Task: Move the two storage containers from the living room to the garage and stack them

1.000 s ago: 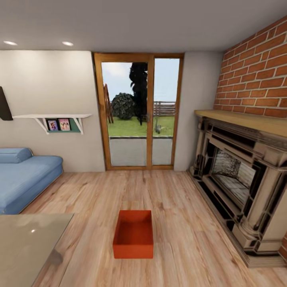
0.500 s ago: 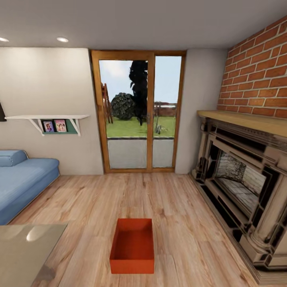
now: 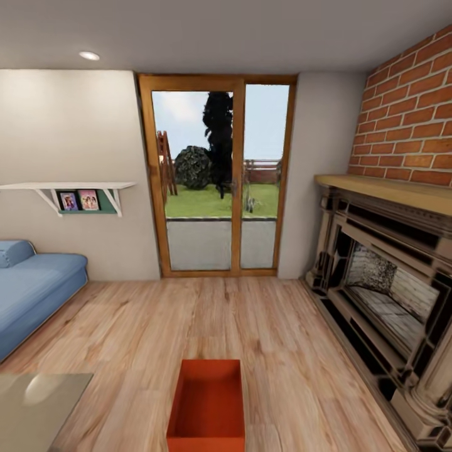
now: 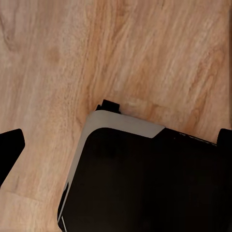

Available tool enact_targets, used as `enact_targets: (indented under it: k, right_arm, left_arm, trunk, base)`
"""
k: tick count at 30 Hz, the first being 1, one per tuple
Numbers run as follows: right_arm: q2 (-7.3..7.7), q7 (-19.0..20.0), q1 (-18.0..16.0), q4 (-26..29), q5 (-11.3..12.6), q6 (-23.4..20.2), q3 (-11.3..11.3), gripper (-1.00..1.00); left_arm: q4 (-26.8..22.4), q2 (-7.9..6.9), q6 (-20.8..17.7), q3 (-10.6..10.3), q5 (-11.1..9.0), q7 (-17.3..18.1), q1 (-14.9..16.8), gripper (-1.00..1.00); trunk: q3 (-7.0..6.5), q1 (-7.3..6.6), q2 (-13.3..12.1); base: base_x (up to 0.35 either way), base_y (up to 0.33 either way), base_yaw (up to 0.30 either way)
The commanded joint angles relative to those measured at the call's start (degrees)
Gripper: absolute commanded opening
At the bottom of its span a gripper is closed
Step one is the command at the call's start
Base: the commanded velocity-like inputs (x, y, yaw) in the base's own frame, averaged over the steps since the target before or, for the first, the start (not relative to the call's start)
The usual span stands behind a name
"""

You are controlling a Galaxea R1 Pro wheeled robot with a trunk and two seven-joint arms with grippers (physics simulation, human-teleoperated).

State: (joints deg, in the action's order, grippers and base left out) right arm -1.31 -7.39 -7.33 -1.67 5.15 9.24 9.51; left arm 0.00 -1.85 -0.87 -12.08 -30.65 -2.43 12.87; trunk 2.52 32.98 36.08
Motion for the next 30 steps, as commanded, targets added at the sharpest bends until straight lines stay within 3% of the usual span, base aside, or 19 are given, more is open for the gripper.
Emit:
enact_targets:
  k: [1,21,30]
  right_arm:
    - [-0.06,-0.2,-0.1,-0.2,0.4,0.3,0.5,1.0]
    - [-0.07,-0.1,-0.1,-0.2,-0.2,0.2,0.9,1.0]
    - [-0.22,-0.1,-0.1,-0.2,-0.2,0.3,0.9,1.0]
  left_arm:
    - [0.0,0.0,-0.1,-0.5,-0.5,-0.1,0.0,1.0]
    - [0.0,0.0,0.4,-0.5,-0.5,-0.1,0.0,1.0]
    - [0.0,0.0,0.7,-0.5,-0.6,-0.2,0.0,1.0]
  trunk:
    - [0.1,0.05,0.1]
    - [0.1,0.05,0.1]
    - [0.1,0.05,0.1]
  base:
    - [0.323,0.0,0.0]
    - [0.317,0.0,0.0]
    - [0.071,0.022,0.0]
